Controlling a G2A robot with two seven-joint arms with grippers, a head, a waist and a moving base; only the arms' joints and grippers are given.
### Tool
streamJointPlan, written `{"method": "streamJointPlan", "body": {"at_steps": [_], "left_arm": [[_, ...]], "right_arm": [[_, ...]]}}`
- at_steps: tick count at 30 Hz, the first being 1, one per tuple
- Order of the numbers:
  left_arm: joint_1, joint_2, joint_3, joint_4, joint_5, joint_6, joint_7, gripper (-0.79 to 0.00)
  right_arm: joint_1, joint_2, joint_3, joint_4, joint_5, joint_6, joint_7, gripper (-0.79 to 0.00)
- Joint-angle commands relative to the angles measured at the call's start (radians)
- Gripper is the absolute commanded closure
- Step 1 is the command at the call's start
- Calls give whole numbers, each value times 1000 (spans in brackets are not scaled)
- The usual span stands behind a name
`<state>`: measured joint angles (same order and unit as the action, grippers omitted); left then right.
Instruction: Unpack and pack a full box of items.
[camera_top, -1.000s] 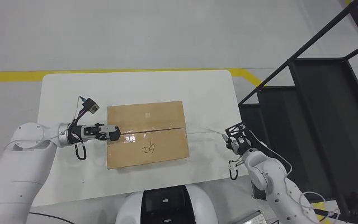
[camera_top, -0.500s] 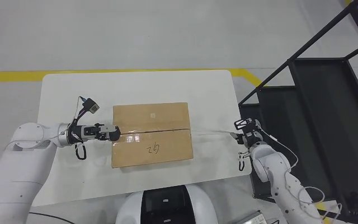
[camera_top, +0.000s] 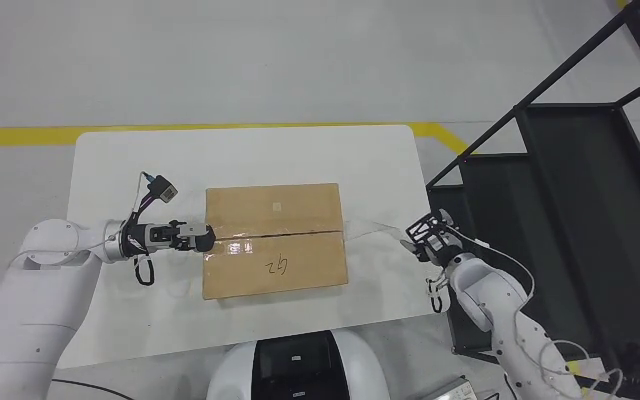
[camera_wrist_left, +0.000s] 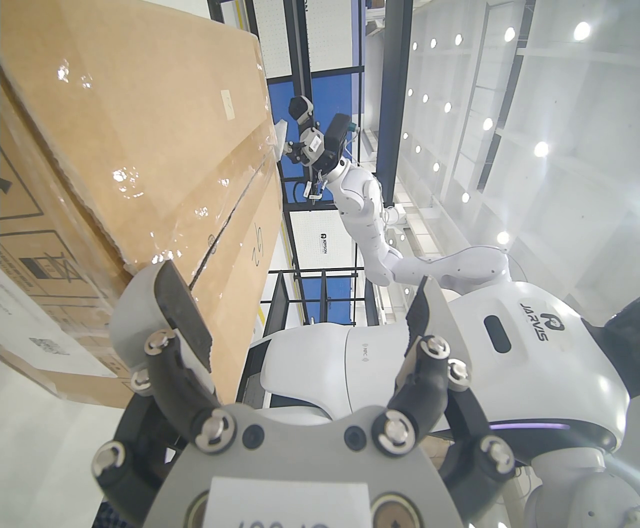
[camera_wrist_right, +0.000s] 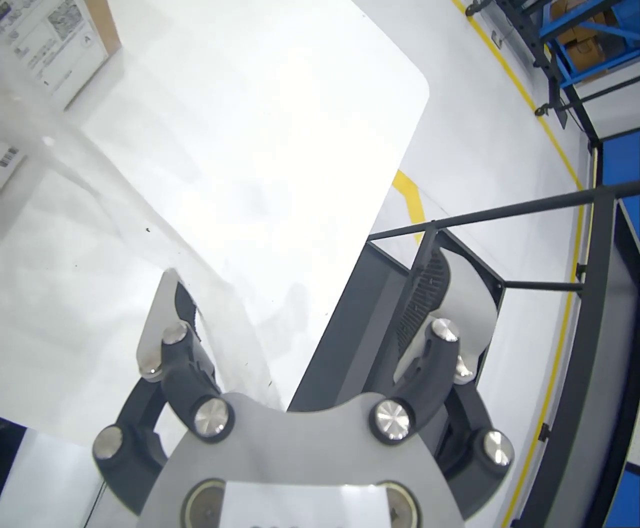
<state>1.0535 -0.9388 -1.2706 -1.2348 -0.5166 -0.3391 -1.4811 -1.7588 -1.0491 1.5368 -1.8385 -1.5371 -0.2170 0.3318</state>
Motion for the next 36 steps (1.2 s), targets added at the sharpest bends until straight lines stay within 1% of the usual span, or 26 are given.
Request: {"method": "streamJointPlan", "body": {"at_steps": [1, 3, 5, 10, 14, 18, 23, 25, 27, 29, 32, 36], "left_arm": [[0, 0, 0, 0, 0, 0, 0, -785], [0, 0, 0, 0, 0, 0, 0, -785], [0, 0, 0, 0, 0, 0, 0, -785], [0, 0, 0, 0, 0, 0, 0, -785], [0, 0, 0, 0, 0, 0, 0, -785], [0, 0, 0, 0, 0, 0, 0, -785], [0, 0, 0, 0, 0, 0, 0, -785], [0, 0, 0, 0, 0, 0, 0, -785], [0, 0, 0, 0, 0, 0, 0, -785], [13, -1, 5, -21, 12, 8, 36, -785], [24, 1, 4, -39, 19, 17, 50, -785], [29, 3, 0, -48, 22, 21, 55, -785]], "right_arm": [[-14, 1, 21, -16, 28, -23, -43, -785], [-30, 1, 46, -31, 53, -22, -79, -785], [-41, 1, 61, -43, 67, -16, -91, -785], [-37, 0, 66, -61, 6, 13, -59, -785], [-41, 2, 70, -70, -123, 41, 6, -785], [-28, 2, 22, -34, -239, 19, 49, -785], [15, -1, -39, 35, -329, -4, 49, -785], [22, -4, -55, 48, -287, -42, 4, -785], [24, -4, -46, 53, -188, -116, -64, -785], [17, -1, -25, 54, -108, -208, -106, -785], [14, 8, 17, 53, -56, -334, -110, -785], [10, 17, 70, 59, -5, -420, -114, -785]]}}
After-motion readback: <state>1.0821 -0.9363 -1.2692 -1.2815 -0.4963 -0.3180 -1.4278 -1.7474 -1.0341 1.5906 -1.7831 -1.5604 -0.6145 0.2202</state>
